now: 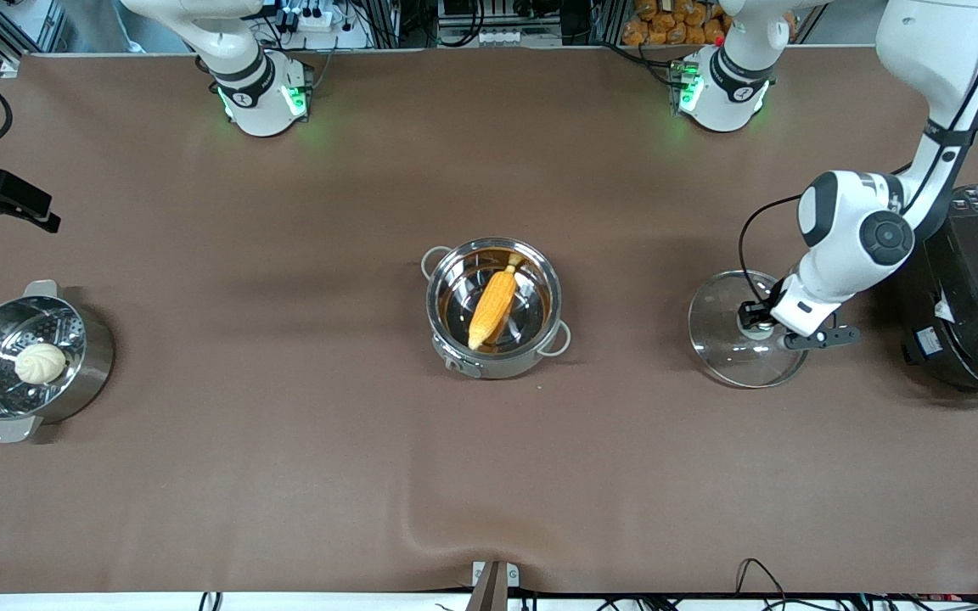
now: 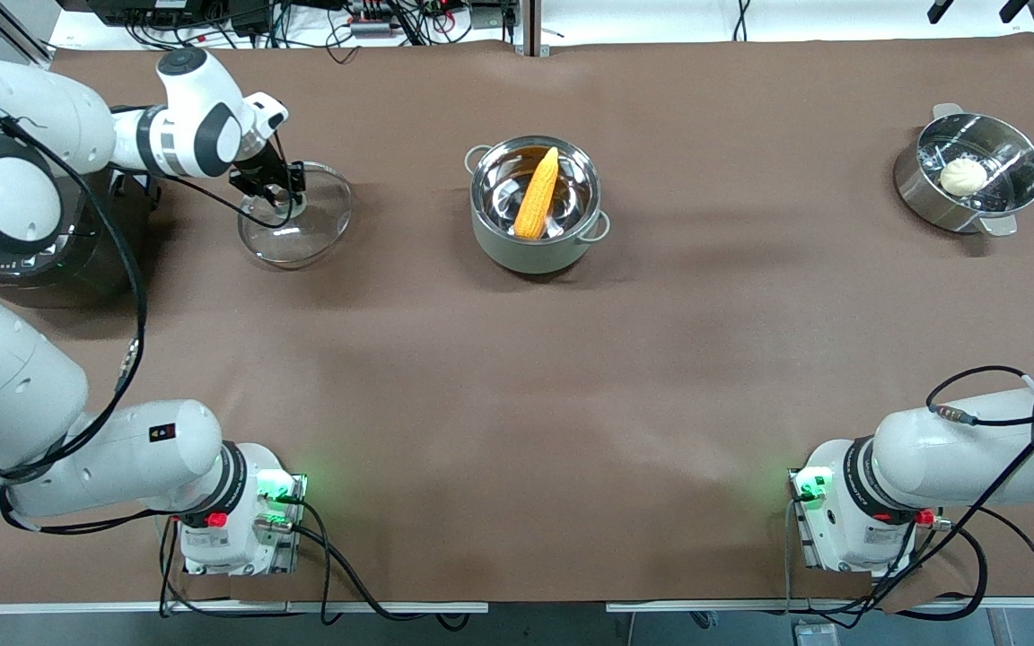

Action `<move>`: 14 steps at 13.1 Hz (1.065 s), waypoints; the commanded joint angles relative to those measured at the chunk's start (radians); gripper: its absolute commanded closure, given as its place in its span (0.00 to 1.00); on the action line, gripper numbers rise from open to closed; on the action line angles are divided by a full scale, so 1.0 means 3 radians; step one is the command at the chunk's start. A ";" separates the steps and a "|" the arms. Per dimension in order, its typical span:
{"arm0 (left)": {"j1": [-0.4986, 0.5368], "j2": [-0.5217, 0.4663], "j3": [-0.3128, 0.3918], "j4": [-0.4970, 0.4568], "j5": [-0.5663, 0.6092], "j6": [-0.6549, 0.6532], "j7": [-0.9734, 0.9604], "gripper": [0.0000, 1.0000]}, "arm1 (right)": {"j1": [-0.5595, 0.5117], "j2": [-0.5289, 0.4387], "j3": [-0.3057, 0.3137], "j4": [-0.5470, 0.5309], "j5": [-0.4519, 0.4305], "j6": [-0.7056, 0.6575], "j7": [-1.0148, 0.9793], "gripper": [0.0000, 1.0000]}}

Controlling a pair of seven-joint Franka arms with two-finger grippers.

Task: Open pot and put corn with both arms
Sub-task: 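Lower the glass lid onto the table with the left gripper and release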

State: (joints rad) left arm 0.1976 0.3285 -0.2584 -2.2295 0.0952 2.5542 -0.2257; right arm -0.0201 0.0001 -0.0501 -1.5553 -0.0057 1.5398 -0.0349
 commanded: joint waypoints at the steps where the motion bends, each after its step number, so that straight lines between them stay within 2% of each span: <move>1: -0.0101 0.0071 -0.0008 0.0125 0.0112 -0.0016 -0.0178 1.00 | -0.0051 0.0071 0.0060 0.0137 -0.0053 0.0001 -0.0042 0.00; 3: -0.0127 0.0126 -0.0003 0.0165 0.0112 -0.0016 -0.0188 1.00 | -0.0045 0.0076 0.0065 0.0163 -0.0104 0.0021 -0.0047 0.00; 4: -0.0127 0.0142 -0.0003 0.0191 0.0112 -0.0021 -0.0214 0.97 | -0.0066 0.0076 0.0065 0.0264 -0.0033 -0.0009 -0.0037 0.00; 5: -0.0137 0.0142 -0.0003 0.0196 0.0112 -0.0021 -0.0244 0.53 | -0.0066 0.0076 0.0055 0.0280 0.0023 -0.0019 -0.0042 0.00; 6: -0.0152 0.0122 -0.0003 0.0202 0.0112 -0.0021 -0.0321 0.01 | -0.0066 0.0076 0.0054 0.0281 0.0029 -0.0019 -0.0037 0.00; 8: -0.0158 0.0046 -0.0008 0.0283 0.0112 -0.0082 -0.0352 0.00 | -0.0061 0.0076 0.0054 0.0291 0.0029 -0.0091 -0.0027 0.00; 10: -0.0153 -0.0138 -0.0013 0.0608 0.0112 -0.0529 -0.0347 0.00 | -0.0056 0.0071 0.0054 0.0286 0.0014 -0.0127 -0.0017 0.00; 14: -0.0137 -0.0231 -0.0044 0.2003 0.0107 -0.2272 -0.0179 0.00 | -0.0061 0.0046 0.0054 0.0281 -0.0037 -0.0306 -0.0016 0.00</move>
State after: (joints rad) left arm 0.1545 0.2567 -0.2650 -1.8129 0.0964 2.0703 -0.2918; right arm -0.0201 0.0098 -0.0466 -1.4952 -0.0121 1.4810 -0.0351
